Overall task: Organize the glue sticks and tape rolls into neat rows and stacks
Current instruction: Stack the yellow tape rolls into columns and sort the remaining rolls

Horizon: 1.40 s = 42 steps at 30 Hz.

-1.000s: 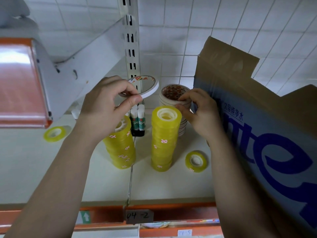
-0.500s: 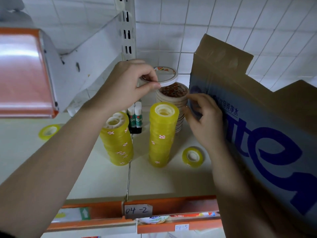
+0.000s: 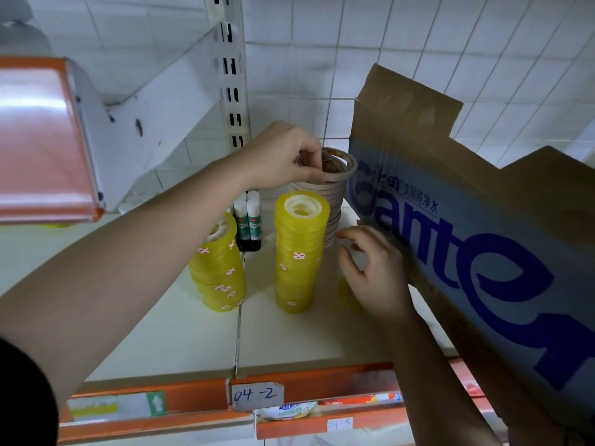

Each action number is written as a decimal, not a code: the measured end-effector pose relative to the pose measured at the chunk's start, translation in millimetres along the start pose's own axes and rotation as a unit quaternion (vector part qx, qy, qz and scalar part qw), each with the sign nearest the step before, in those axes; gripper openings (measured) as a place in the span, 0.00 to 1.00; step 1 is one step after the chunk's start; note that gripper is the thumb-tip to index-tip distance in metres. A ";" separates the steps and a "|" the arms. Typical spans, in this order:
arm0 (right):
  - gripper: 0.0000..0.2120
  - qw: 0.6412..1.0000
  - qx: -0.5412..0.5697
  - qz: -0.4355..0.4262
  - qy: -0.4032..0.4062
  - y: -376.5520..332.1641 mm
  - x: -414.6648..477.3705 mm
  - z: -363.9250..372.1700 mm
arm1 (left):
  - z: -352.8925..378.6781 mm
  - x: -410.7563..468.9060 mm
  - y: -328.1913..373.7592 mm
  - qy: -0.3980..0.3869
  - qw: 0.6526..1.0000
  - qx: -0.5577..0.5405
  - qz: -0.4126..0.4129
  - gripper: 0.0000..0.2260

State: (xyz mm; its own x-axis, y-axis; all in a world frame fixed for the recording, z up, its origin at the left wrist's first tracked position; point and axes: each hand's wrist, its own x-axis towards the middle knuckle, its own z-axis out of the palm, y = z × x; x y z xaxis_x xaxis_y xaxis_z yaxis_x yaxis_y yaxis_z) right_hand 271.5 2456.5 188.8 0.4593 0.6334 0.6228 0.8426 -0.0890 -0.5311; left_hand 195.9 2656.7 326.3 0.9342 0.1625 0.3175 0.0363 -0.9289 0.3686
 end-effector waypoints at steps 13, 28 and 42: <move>0.09 1.000 0.004 0.010 -0.005 2.5 -2.0 5.1 | -2.8 -6.8 -15.8 -0.005 1.000 -0.002 -0.007 0.10; 0.11 0.998 -0.016 0.043 -0.030 7.9 -5.8 4.9 | -5.6 -7.7 -10.0 -0.025 0.998 0.061 0.014 0.08; 0.11 0.991 -0.023 0.082 -0.108 14.3 -9.0 7.0 | -3.1 -11.1 -11.4 -0.017 0.999 0.042 0.014 0.08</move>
State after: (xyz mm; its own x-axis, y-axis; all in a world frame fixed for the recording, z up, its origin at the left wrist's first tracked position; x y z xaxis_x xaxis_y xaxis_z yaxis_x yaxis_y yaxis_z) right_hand 277.4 2454.9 171.6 0.5241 0.7568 0.3906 0.7764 -0.2361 -0.5844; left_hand 184.0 2666.5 321.3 0.9469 0.1267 0.2955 0.0390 -0.9575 0.2857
